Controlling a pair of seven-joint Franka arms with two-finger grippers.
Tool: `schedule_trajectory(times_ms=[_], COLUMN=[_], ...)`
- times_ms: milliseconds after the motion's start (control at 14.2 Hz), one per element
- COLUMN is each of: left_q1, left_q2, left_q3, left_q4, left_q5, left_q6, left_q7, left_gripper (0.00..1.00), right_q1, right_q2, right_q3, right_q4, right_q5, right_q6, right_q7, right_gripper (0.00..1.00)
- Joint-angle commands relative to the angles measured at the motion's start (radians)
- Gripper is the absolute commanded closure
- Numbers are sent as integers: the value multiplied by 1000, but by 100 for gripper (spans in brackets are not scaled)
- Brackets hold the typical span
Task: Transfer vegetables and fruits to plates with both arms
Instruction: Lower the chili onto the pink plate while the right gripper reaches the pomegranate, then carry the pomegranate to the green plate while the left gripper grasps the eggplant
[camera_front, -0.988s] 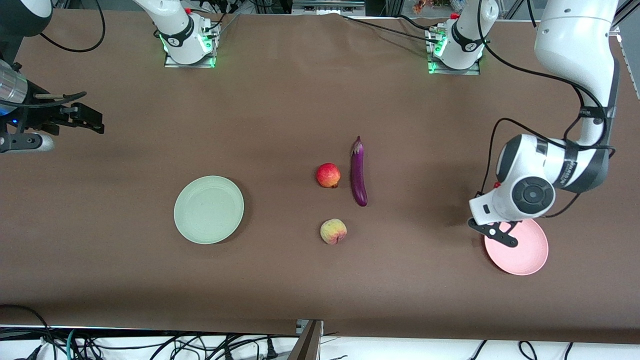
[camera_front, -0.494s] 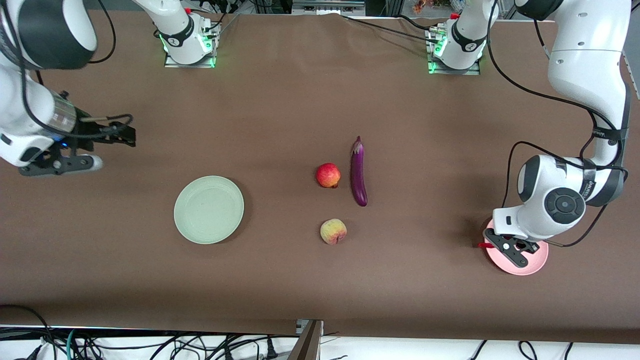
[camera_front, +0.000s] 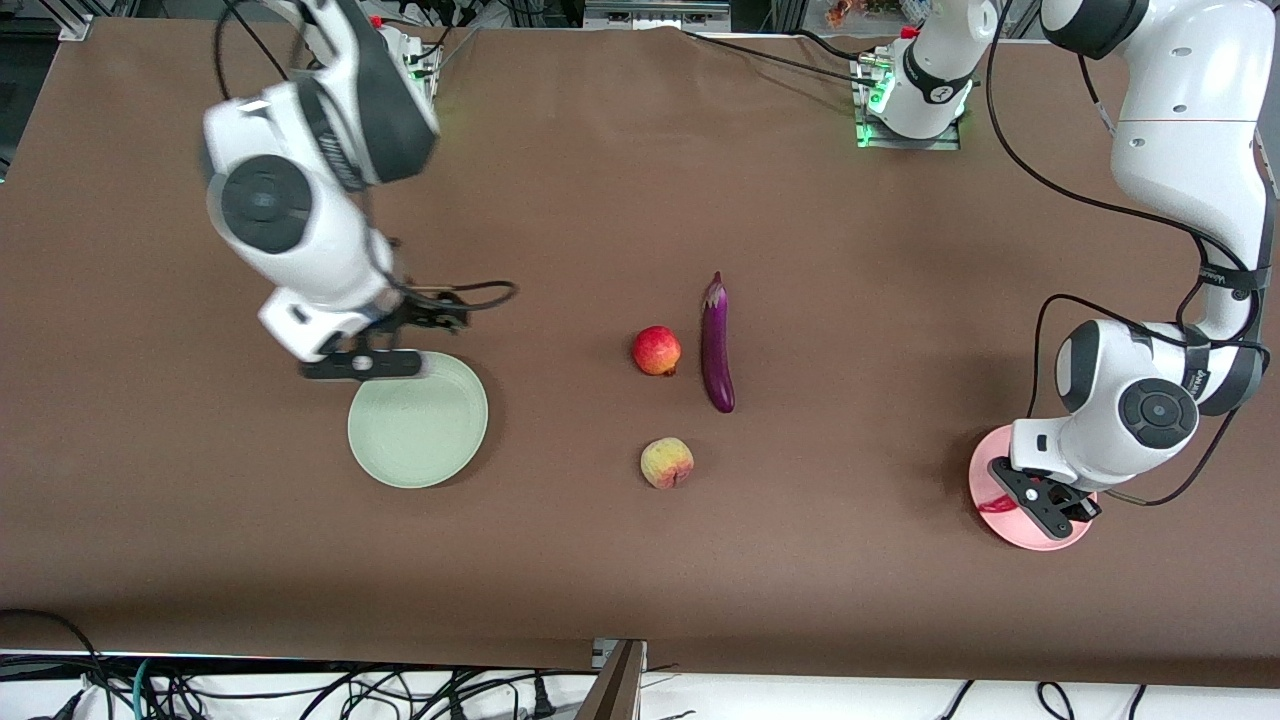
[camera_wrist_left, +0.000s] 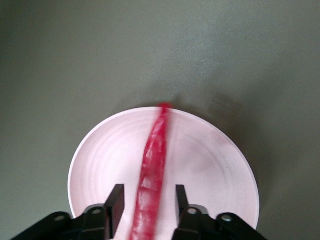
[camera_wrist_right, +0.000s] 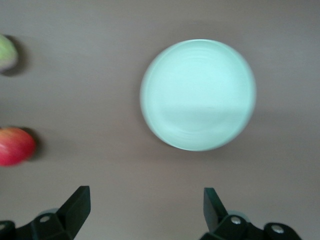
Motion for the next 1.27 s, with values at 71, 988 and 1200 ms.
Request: schedule_trajectory(times_ms=[71, 988, 1200], left_q1=[11, -60, -60], left_q2=[16, -107, -121], left_q3=[-8, -18, -58], left_q4=[35, 31, 28], left_q5=[11, -125, -136], left_q6=[-6, -406, -448], left_q7=[10, -384, -537], left_gripper=[0, 0, 0], right_q1=[133, 331, 342], right_q2=[134, 368, 386], right_q3=[-7, -15, -15], right_q4=[21, 25, 25], right_q5=[72, 9, -42], right_q6=[236, 648, 657], right_q7=[275, 534, 535], right_gripper=[0, 0, 0])
